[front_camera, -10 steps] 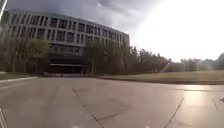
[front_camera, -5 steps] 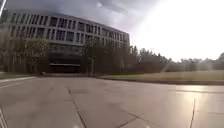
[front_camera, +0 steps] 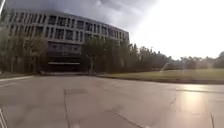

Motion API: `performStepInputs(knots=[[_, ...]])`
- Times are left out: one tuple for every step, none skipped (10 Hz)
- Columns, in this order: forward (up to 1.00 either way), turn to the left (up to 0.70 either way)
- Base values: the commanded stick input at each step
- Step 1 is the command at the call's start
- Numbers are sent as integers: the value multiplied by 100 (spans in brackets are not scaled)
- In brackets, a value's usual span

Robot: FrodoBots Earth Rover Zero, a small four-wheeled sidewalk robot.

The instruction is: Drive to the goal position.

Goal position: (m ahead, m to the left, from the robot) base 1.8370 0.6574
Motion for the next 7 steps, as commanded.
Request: performStepInputs(knots=[[70, 0], [70, 0], [70, 0], [70, 0], [70, 0], [70, 0], [70, 0]])
